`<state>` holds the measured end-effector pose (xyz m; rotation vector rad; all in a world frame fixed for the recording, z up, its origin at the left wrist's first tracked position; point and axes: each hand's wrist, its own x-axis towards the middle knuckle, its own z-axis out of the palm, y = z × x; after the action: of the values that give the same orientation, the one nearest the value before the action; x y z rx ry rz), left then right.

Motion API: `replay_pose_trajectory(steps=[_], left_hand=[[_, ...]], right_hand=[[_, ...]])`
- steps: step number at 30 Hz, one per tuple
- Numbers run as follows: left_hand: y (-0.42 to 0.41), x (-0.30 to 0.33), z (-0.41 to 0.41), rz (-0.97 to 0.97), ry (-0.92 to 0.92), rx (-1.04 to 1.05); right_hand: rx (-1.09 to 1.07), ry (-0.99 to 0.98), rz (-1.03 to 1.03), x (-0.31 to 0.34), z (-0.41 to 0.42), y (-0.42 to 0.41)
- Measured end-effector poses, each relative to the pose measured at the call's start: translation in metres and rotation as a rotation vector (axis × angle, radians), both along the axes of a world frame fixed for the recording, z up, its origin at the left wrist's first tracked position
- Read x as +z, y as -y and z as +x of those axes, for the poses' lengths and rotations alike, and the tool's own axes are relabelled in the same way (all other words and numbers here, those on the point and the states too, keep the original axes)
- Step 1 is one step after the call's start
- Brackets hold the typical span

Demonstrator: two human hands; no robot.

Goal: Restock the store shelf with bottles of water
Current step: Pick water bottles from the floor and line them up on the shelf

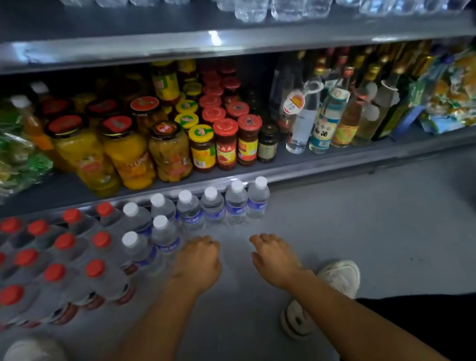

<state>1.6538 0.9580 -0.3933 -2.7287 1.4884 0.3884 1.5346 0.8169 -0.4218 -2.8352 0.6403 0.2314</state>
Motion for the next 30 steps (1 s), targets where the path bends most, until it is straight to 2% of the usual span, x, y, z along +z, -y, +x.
replay_pose_trajectory(steps=[7, 13, 17, 21, 30], left_hand=[[0.057, -0.043, 0.013, 0.018, -0.051, -0.035], [0.087, -0.074, 0.031, 0.019, -0.086, -0.023], [0.094, -0.085, 0.043, 0.027, -0.084, -0.008], [0.091, -0.090, 0.049, 0.040, -0.068, 0.010], [0.065, -0.075, 0.047, 0.035, -0.075, -0.004]], right_hand=[[-0.211, 0.014, 0.045, -0.035, 0.011, 0.059], [-0.396, 0.206, 0.200, -0.052, 0.053, 0.102], [-0.424, 0.348, 0.313, -0.059, 0.081, 0.119], [-0.408, 0.388, 0.330, -0.066, 0.095, 0.123], [-0.497, 0.343, 0.296, -0.041, 0.084, 0.114]])
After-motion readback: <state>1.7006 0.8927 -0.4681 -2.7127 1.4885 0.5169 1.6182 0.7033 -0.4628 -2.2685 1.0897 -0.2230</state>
